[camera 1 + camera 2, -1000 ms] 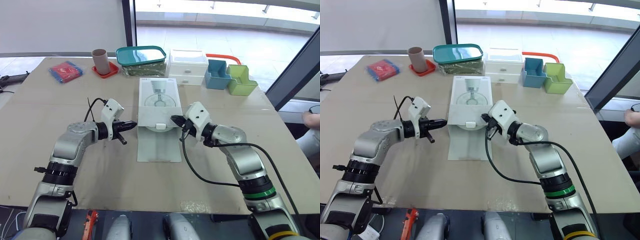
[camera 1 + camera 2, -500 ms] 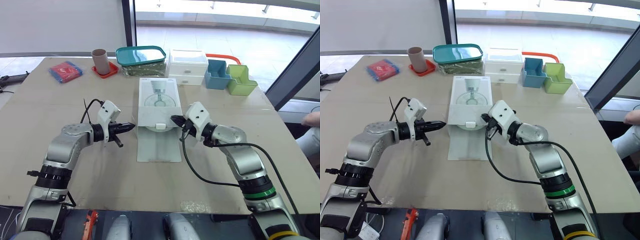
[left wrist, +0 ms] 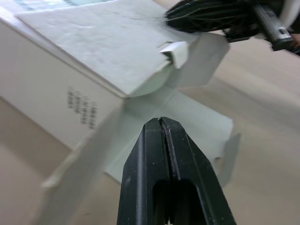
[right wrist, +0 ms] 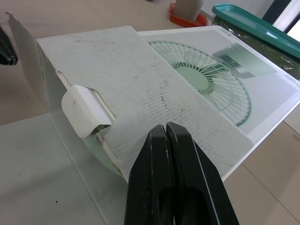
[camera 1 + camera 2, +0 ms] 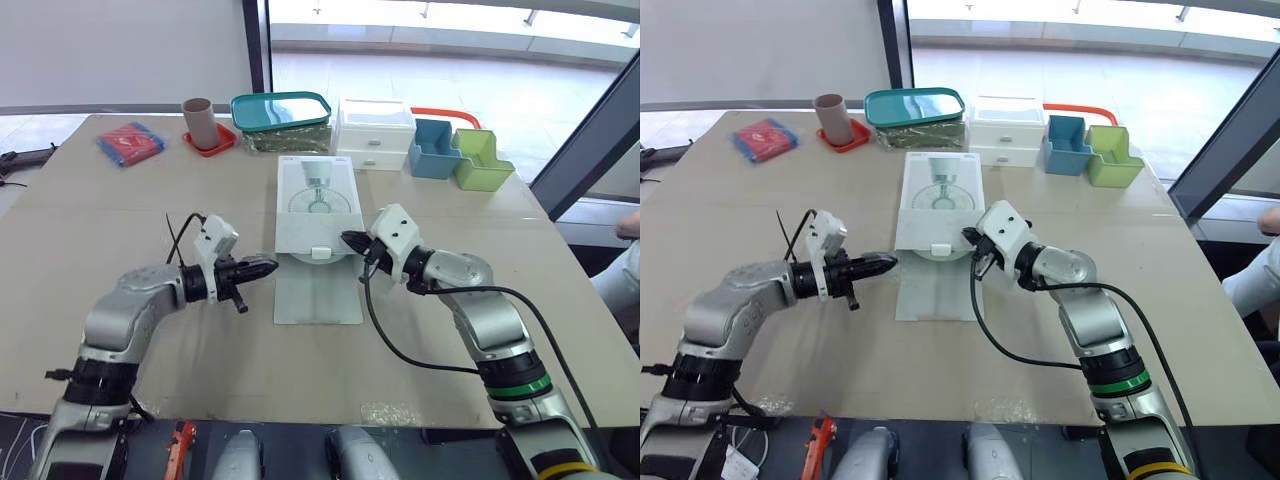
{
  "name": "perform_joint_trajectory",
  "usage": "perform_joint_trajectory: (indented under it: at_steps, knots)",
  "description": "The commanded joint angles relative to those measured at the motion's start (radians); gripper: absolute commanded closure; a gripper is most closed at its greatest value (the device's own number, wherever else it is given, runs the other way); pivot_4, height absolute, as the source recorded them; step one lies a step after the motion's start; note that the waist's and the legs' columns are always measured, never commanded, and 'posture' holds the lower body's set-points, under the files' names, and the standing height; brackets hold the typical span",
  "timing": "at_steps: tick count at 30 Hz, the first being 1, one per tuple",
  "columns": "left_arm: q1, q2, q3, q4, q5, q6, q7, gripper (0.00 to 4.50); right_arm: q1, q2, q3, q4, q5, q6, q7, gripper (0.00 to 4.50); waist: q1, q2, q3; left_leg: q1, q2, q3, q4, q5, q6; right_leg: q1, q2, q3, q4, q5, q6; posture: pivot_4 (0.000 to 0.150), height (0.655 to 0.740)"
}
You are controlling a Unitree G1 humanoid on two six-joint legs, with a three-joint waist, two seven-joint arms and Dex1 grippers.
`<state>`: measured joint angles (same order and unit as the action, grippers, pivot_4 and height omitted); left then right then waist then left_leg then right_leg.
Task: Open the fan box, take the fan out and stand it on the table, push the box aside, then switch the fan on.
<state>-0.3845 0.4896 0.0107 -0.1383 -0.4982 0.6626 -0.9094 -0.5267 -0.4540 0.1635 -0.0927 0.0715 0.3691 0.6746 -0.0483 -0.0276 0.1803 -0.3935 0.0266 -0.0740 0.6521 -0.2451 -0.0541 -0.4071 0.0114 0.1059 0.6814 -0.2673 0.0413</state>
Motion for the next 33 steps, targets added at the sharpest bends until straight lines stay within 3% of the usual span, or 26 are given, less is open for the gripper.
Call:
perform_joint_trajectory:
  at_steps: [1,17,29,33]
  knots:
    - [0.013,0.004,0.034,-0.063,-0.032,-0.01,0.017,4.5,0.009,-0.007,0.005,0.0,-0.004,0.007,0.01,4.47,0.0,0.0,0.0,0.0,0.0,0.0,0.0,0.0,0.0,0.0,0.0,0.0,0.0,0.0,0.0,0.15,0.74]
    - [0.193,-0.025,0.056,-0.354,-0.195,-0.013,0.071,4.5,0.007,-0.007,0.009,0.007,-0.004,0.002,0.019,4.47,0.0,0.0,0.0,0.001,0.0,0.001,0.0,0.0,0.0,0.0,0.0,0.001,0.0,0.0,0.0,0.15,0.74]
    - [0.295,-0.166,0.173,-0.341,-0.677,0.361,0.551,4.5,0.011,-0.015,0.012,0.001,-0.006,0.006,0.026,4.47,-0.001,0.0,0.0,0.001,0.0,0.0,0.0,0.0,0.0,0.001,0.0,0.001,0.0,0.0,0.0,0.15,0.74]
    - [0.281,-0.212,0.183,-0.286,-0.79,0.39,0.701,3.46,0.013,-0.019,0.012,-0.001,-0.007,0.008,0.028,4.5,0.0,0.0,0.0,0.001,0.0,0.0,0.001,0.0,0.0,0.001,0.0,0.001,0.0,0.0,0.0,0.15,0.74]
